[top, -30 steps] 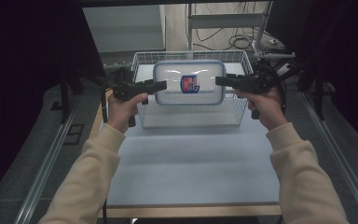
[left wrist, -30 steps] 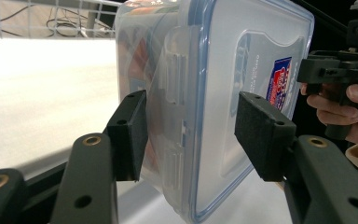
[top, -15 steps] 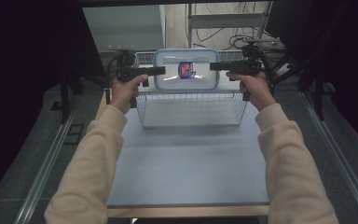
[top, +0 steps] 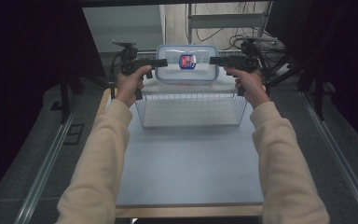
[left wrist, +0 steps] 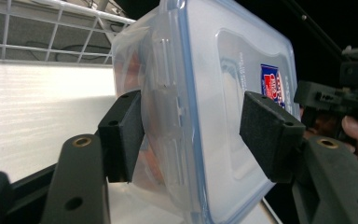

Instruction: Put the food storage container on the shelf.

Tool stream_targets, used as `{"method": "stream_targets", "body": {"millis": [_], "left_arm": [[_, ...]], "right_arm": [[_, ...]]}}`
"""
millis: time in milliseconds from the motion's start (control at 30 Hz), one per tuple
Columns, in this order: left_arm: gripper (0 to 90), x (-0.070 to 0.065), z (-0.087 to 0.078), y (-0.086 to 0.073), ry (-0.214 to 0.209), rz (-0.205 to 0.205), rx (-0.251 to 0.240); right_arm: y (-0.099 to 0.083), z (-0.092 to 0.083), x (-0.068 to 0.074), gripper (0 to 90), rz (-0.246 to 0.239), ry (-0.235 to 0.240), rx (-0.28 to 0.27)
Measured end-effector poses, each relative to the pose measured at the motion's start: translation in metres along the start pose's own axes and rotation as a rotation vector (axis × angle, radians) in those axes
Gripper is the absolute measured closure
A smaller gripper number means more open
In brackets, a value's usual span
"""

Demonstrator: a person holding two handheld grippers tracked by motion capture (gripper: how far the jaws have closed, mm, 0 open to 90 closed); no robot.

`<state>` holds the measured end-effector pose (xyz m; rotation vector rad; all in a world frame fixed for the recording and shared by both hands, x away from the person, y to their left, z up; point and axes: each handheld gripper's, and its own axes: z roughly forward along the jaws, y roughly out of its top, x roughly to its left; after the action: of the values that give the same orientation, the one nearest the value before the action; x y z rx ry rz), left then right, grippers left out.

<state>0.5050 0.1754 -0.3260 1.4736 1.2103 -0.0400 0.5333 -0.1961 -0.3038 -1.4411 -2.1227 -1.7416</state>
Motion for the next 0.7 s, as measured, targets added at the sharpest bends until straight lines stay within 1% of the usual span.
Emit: {"method": "stream_targets", "body": {"millis": [100, 133, 167, 233, 267, 300, 433, 500, 567, 600, 633, 667, 700], "left_arm": [[39.2, 0.006, 0.004, 0.001, -0.016, -0.035, -0.005], [38.7, 0.008, 0.006, 0.001, -0.021, -0.05, -0.002], [37.5, 0.01, 0.008, 0.001, -0.024, -0.058, 0.003], [34.5, 0.013, 0.011, 0.0, -0.029, -0.075, 0.013], [35.3, 0.011, 0.012, 0.0, -0.003, -0.057, 0.001], [37.9, 0.01, 0.012, 0.0, 0.004, -0.052, -0.003], [36.7, 0.006, 0.011, -0.002, 0.014, -0.033, 0.001], [35.7, 0.003, 0.01, -0.002, 0.025, -0.012, 0.007], [33.3, -0.004, 0.007, -0.003, 0.036, 0.013, -0.014], [32.8, -0.009, 0.003, -0.003, 0.05, 0.043, -0.031], [32.1, -0.013, -0.001, -0.004, 0.067, 0.071, -0.036], [31.4, -0.018, -0.005, -0.005, 0.089, 0.107, -0.045], [30.7, -0.024, -0.01, -0.006, 0.097, 0.13, -0.056]], "right_arm": [[0.0, 0.003, -0.004, 45.2, 0.027, -0.014, -0.005], [0.0, 0.004, -0.005, 44.5, 0.029, -0.018, -0.006], [0.0, 0.005, -0.005, 43.4, 0.036, -0.033, -0.006], [0.001, 0.006, -0.005, 42.5, 0.028, -0.068, -0.004], [0.001, 0.006, -0.005, 43.3, 0.026, -0.087, -0.002], [0.0, 0.007, -0.005, 40.9, 0.027, -0.104, 0.0], [-0.002, 0.008, 0.0, 38.6, 0.013, -0.138, -0.016], [-0.003, 0.008, 0.005, 35.2, -0.016, -0.157, -0.029], [-0.004, 0.006, 0.013, 30.5, -0.048, -0.169, -0.053], [-0.004, 0.004, 0.016, 29.7, -0.064, -0.181, -0.064], [-0.005, 0.0, 0.022, 28.7, -0.096, -0.192, -0.087], [-0.007, -0.003, 0.025, 28.0, -0.11, -0.193, -0.098], [-0.008, -0.008, 0.028, 27.5, -0.125, -0.19, -0.106]]}}
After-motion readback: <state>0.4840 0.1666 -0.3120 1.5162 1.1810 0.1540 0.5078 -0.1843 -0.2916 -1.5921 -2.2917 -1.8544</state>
